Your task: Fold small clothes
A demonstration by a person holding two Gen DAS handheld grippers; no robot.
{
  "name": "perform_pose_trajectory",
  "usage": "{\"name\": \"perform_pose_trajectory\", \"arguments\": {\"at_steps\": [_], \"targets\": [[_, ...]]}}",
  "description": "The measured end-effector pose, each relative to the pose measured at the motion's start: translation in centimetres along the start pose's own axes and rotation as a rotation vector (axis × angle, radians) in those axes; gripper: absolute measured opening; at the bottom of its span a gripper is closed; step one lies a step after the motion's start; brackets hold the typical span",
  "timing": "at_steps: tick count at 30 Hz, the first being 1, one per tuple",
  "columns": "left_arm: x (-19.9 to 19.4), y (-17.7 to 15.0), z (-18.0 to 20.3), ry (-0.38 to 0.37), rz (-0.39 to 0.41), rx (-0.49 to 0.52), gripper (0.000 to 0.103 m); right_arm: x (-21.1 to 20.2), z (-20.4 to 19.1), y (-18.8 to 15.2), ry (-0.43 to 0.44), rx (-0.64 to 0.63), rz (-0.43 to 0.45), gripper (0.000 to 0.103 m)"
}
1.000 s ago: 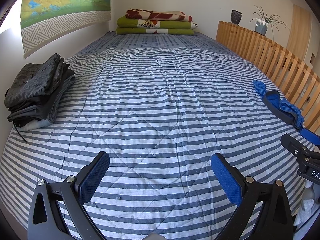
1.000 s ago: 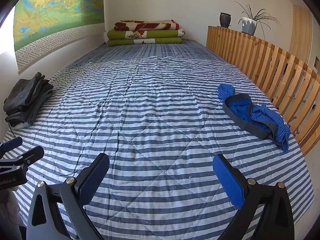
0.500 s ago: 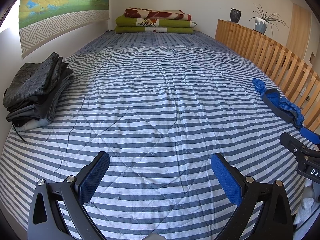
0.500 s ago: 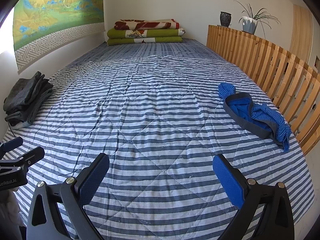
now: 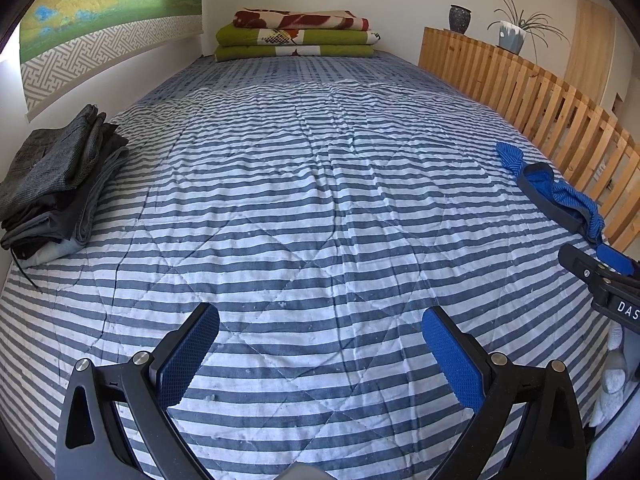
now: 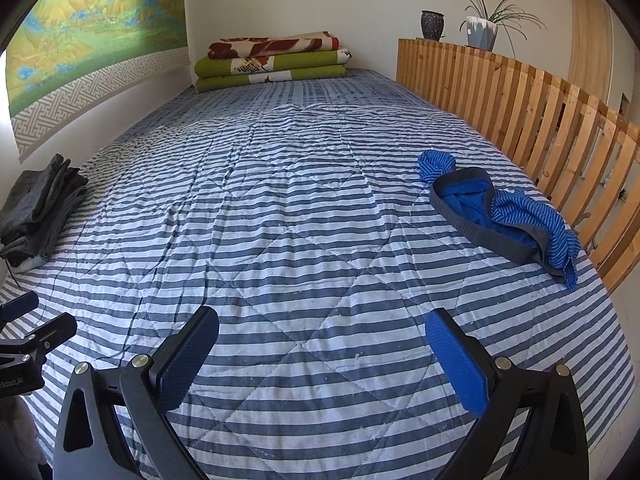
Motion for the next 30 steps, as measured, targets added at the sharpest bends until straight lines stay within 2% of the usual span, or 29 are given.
{"name": "perform_pose_trajectory", "arguments": {"at_steps": [3,5,9,14,17,21,30], "targets": [[0.4,0.1,0.4,-0.005,-0.007,-0.002,0.102,0.8,2.1,0.3,-0.018,0.042,-0.010,0.102],[0.8,0.2,0.5,-0.008,-0.017,-0.005,0.102,1.5,3.8,0.6,0.001,0.079,-0.028,0.101],[1.5,0.5,0.5,-0.022,-0.035,-0.019,0.102,2.2,7.4,1.3,-0.001,0.145,-0.042,0.093],[2.5,0.6,0.5,-0.026,-0.045,-0.012,0.102,3.4,12.1,2.5,-0.086,0.187,-0.044,0.088],[3.1,0.8,0.2,-0.027,-0.056,-0.021,0.102,5.0,15.3,3.6,-0.114,0.224,-0.082,0.080],[3.7,1.0,-0.1,-0.021,-0.056,-0.024,0.101,7.5,18.9,5.4,-0.166,0.236,-0.150,0.065],[4.5,0.8,-0.7,-0.026,-0.075,-0.028,0.100,9.9,23.8,8.5,-0.355,0.240,-0.188,0.065]]}}
Point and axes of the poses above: each gripper's, at about its wrist camera, not at the fingertips, and x roughly the way its jaws point, z to its right, y to its top, the point moved 1 cm from there along x, roughly the way its jaws point, and after that the axes turned 10 degrees about -z, right-handed, at the moved point
